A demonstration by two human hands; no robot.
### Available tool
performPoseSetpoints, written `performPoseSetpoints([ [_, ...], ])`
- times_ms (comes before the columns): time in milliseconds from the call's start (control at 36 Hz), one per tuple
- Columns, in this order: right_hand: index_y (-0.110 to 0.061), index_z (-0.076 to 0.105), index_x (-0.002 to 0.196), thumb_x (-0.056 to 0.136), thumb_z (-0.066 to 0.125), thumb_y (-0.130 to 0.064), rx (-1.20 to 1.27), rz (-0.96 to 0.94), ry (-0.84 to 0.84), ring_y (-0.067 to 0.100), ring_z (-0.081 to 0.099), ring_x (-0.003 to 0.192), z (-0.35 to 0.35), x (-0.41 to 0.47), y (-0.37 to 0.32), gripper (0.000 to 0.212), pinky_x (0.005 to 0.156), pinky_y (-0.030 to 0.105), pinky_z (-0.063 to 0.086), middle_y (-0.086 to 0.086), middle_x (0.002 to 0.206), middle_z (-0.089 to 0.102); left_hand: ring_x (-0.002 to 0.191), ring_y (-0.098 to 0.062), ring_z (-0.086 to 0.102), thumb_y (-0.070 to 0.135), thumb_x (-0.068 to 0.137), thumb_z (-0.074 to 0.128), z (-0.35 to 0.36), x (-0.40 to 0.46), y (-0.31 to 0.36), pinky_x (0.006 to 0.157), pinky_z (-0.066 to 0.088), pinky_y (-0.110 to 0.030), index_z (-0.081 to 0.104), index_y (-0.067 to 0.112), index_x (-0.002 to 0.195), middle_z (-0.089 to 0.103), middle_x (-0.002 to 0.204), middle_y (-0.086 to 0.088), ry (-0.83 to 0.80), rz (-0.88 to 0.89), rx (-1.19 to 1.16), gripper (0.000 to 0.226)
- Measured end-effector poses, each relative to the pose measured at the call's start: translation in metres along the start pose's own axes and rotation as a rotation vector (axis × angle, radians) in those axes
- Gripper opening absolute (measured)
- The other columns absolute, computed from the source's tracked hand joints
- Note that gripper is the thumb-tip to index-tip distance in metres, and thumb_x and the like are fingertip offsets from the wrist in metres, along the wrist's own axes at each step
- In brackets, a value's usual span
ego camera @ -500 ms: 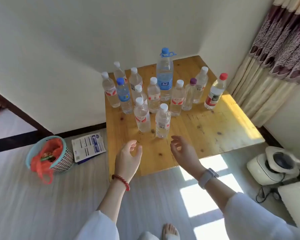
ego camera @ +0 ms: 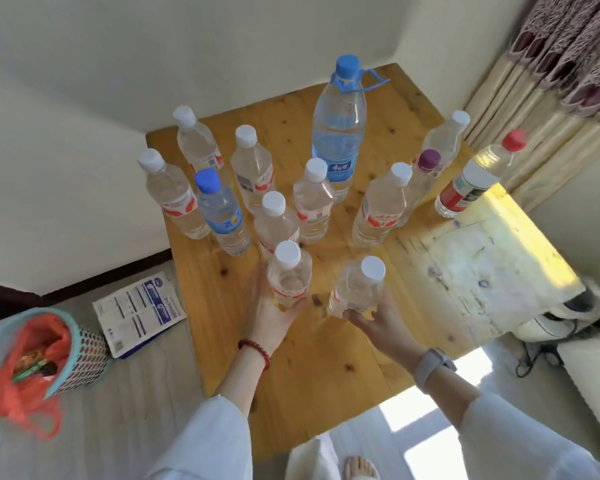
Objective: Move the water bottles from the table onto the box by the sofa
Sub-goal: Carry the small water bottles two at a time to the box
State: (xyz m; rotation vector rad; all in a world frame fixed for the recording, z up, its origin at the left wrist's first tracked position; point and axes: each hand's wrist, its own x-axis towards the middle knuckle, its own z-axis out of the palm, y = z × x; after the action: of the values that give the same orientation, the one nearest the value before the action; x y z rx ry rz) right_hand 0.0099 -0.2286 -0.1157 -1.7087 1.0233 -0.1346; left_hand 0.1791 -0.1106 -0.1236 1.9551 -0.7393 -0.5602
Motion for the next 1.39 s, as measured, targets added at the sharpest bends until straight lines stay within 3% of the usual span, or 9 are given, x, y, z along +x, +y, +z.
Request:
performPoseSetpoints([
  [194, -0.021, 0.031, 0.132, 0.078, 0.070, -0.025, 0.068, -0.054, 0.061, 0.004, 0.049, 0.108, 0.006, 0.006, 0.004, 0.068, 0.096, 0.023, 0.039, -0.012, 0.120, 0.049, 0.101, -0.005, 0.054, 0.043, 0.062, 0.076, 0.007, 0.008, -0.006, 0.081, 0.049, -0.019, 0.051, 0.018, 0.112, 0.058, 0.107, 0.008, 0.046, 0.093, -0.020, 0.061],
  [278, -0.044, 0.034, 0.115, 0.077, 0.070, -0.031, 0.101, -0.047, 0.084, 0.012, 0.053, 0.107, 0.003, -0.002, -0.003, 0.054, 0.091, 0.026, 0.044, -0.008, 0.117, 0.053, 0.092, -0.006, 0.055, 0.037, 0.062, 0.078, 0.005, 0.000, 0.003, 0.075, 0.046, -0.011, 0.052, 0.021, 0.108, 0.052, 0.095, 0.019, 0.052, 0.180, 0.050, 0.055],
  [472, -0.032, 0.035, 0.126, 0.065, 0.068, -0.055, 0.184, 0.052, 0.190, 0.015, 0.055, 0.112, -0.020, -0.054, 0.000, 0.073, 0.093, 0.037, 0.049, -0.001, 0.126, 0.052, 0.094, -0.011, 0.053, 0.047, 0.067, 0.066, 0.011, -0.031, 0.035, 0.078, 0.047, -0.015, 0.048, 0.010, 0.112, 0.052, 0.098, 0.003, -0.092, 0.280, 0.060, 0.061],
  [583, -0.027, 0.039, 0.120, 0.078, 0.068, -0.035, 0.194, 0.070, 0.250, 0.001, 0.061, 0.097, -0.040, -0.097, 0.005, 0.052, 0.080, 0.016, 0.050, -0.005, 0.112, 0.060, 0.095, 0.008, 0.047, 0.044, 0.067, 0.066, 0.028, -0.048, 0.070, 0.082, 0.036, -0.003, 0.049, 0.013, 0.110, 0.052, 0.096, 0.004, -0.182, 0.308, -0.040, 0.055],
  [722, -0.023, 0.039, 0.108, 0.086, 0.059, -0.021, 0.220, 0.145, 0.443, 0.005, 0.061, 0.084, -0.072, -0.164, 0.025, 0.030, 0.075, 0.026, 0.053, -0.004, 0.103, 0.059, 0.088, -0.007, 0.060, 0.051, 0.062, 0.066, 0.070, -0.086, 0.103, 0.074, 0.045, -0.012, 0.050, 0.021, 0.104, 0.062, 0.094, 0.002, -0.377, 0.219, -0.138, 0.054],
  [917, -0.014, 0.042, 0.120, 0.086, 0.055, -0.037, 0.343, 0.266, 0.743, 0.017, 0.056, 0.100, -0.114, -0.294, 0.086, 0.043, 0.086, 0.032, 0.044, 0.000, 0.112, 0.058, 0.088, 0.014, 0.051, 0.060, 0.056, 0.056, 0.159, -0.193, 0.161, 0.070, 0.038, 0.000, 0.042, 0.016, 0.114, 0.051, 0.098, 0.017, -0.722, 0.245, -0.167, 0.075],
  [1056, -0.021, 0.034, 0.128, 0.057, 0.044, -0.066, 0.414, 0.322, 0.973, 0.001, 0.055, 0.093, -0.141, -0.416, 0.141, 0.085, 0.071, 0.003, 0.039, -0.018, 0.109, 0.052, 0.083, 0.006, 0.055, 0.065, 0.054, 0.050, 0.235, -0.307, 0.200, 0.065, 0.045, -0.009, 0.041, 0.022, 0.111, 0.055, 0.093, 0.013, -0.967, 0.305, -0.066, 0.072],
  [1194, -0.024, 0.030, 0.130, 0.059, 0.043, -0.068, 0.469, 0.441, 1.196, 0.016, 0.055, 0.108, -0.159, -0.542, 0.206, 0.085, 0.090, 0.034, 0.044, -0.002, 0.126, 0.052, 0.088, -0.003, 0.059, 0.067, 0.053, 0.054, 0.308, -0.444, 0.231, 0.068, 0.048, -0.019, 0.042, 0.022, 0.113, 0.058, 0.098, 0.011, -1.214, 0.319, -0.045, 0.075],
  [1389, -0.029, 0.039, 0.124, 0.064, 0.052, -0.070, 0.687, 0.493, 1.574, 0.014, 0.050, 0.120, -0.176, -0.696, 0.276, 0.074, 0.102, 0.044, 0.042, -0.004, 0.126, 0.053, 0.088, 0.002, 0.061, 0.066, 0.055, 0.068, 0.392, -0.617, 0.268, 0.071, 0.049, -0.018, 0.040, 0.030, 0.110, 0.059, 0.104, 0.010, -1.572, 0.392, 0.010, 0.072],
])
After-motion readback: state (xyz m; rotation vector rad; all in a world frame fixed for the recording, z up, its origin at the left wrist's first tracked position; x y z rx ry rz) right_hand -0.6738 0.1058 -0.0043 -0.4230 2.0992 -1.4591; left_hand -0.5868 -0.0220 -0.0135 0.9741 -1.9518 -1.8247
